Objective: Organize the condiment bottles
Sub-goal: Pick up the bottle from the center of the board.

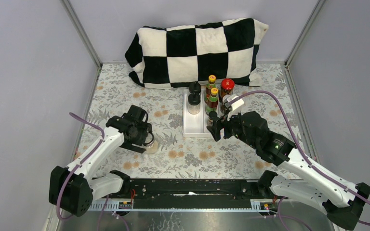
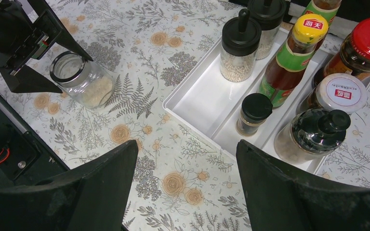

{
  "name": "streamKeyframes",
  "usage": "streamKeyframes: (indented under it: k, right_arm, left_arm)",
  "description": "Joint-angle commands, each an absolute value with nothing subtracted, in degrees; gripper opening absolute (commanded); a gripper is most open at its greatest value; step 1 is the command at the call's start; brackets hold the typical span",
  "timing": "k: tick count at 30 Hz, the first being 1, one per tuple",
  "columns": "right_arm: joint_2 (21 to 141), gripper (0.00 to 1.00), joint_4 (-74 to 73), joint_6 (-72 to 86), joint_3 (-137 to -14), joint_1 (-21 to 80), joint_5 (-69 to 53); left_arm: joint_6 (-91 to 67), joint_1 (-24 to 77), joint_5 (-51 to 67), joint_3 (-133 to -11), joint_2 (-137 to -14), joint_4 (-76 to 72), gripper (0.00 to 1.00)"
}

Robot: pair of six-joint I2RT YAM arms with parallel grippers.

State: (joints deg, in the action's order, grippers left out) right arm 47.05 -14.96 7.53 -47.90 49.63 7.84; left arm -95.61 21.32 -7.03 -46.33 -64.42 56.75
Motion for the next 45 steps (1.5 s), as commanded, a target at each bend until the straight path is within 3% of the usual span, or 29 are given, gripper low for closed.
streamKeyframes:
  k: [1, 7, 24, 45]
  right_arm:
    - [47.6, 0.82, -14.91, 6.75, -49.68, 50.18, 7.33]
    - [47.35, 0.81, -14.09, 7.16, -48.63, 50.14, 7.19]
    - [44.7, 0.81, -13.49, 7.55, -47.23, 50.16, 8.34]
    - [46.45, 0.8, -12.57, 7.91, -46.95, 50.18, 7.93]
  left_arm:
    - [-95.97, 21.21, -7.83, -46.45, -65.17, 55.46, 0.8]
    - [-95.62, 21.26, -8.5, -45.25, -64.83, 55.43, 0.73]
    - [-77.91, 21.19, -12.97, -55.13, -81.59, 55.82, 0.71]
    - [-74.9, 21.26, -8.77, -50.11, -77.57, 50.58, 0.71]
